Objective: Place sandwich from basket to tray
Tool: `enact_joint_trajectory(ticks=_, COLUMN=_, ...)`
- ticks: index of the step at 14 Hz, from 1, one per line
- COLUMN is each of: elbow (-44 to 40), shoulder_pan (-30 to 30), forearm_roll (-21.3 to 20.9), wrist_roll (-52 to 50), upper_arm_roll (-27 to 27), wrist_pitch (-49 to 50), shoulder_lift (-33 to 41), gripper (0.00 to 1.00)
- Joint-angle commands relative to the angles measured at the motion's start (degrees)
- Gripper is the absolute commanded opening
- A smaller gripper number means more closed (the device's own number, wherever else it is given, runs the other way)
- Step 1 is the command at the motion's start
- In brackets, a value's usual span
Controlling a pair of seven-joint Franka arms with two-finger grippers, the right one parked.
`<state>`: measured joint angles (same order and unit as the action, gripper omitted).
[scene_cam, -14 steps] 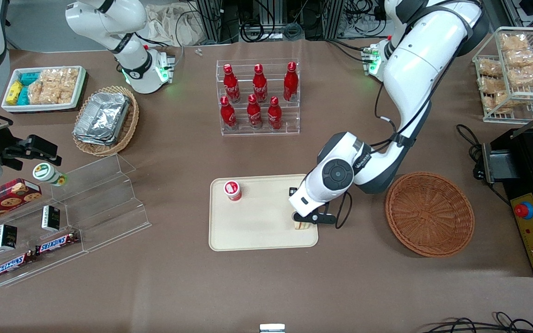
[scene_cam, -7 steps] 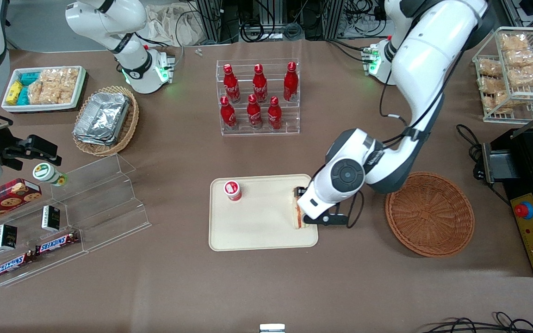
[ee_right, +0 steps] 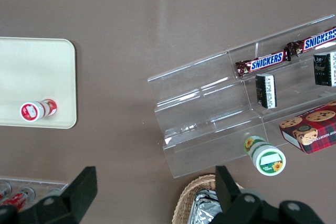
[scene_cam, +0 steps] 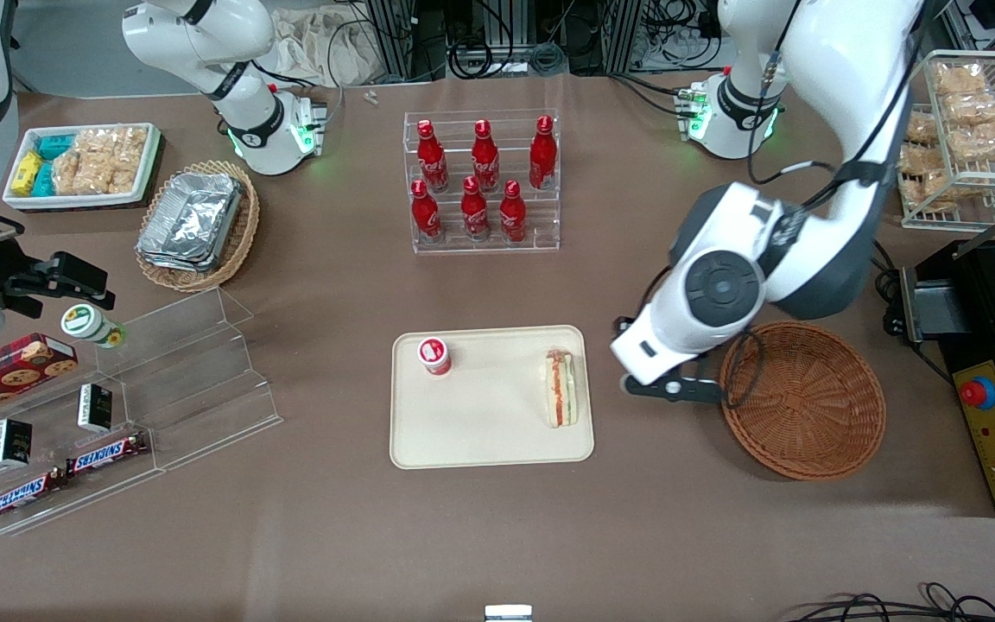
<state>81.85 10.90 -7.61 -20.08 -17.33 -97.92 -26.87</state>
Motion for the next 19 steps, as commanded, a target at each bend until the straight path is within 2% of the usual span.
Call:
enact_joint_trajectory(ticks=1, elbow=1.47, shoulder_pan=0.17, forearm_roll=-0.47, wrist_roll=4.34, upper_arm_roll=4.31, wrist_pitch=4.12, shoulder_lift=6.37, gripper=0.99)
enact_joint_trajectory(ticks=4, elbow=1.29, shoulder_pan=0.00, forearm_roll=1.02, wrist_roll=4.18, upper_arm_roll=8.53, wrist_pitch=6.77, shoulder_lift=10.60, gripper=1.00)
enact_joint_trajectory(ticks=6, elbow=0.33, shoulder_pan=0.17, forearm_roll=6.71, wrist_roll=4.35, upper_arm_roll=13.96, wrist_pitch=8.27, shoulder_lift=11.40, gripper=1.00)
enact_joint_trajectory(ticks=7, elbow=-0.02, shoulder_pan=0.34, forearm_roll=7.43, wrist_roll=4.18, upper_arm_roll=16.17, wrist_pitch=8.19, shoulder_lift=12.01, gripper=1.00)
enact_joint_trajectory(ticks=10, elbow=-0.29, shoulder_pan=0.17, forearm_roll=6.91, wrist_roll=5.74, upper_arm_roll=18.20, wrist_pitch=7.66, shoulder_lift=12.54, gripper=1.00)
enact_joint_trajectory(ticks=13, elbow=-0.29, shoulder_pan=0.17, forearm_roll=7.96, wrist_roll=18.47, upper_arm_roll=23.03, wrist_pitch=7.75, shoulder_lift=13.60, gripper=1.00)
enact_joint_trajectory(ticks=19, elbow=-0.38, shoulder_pan=0.08, forearm_roll=8.32, wrist_roll=19.12, upper_arm_roll=25.59, wrist_pitch=7.83, shoulder_lift=13.34, gripper=1.00)
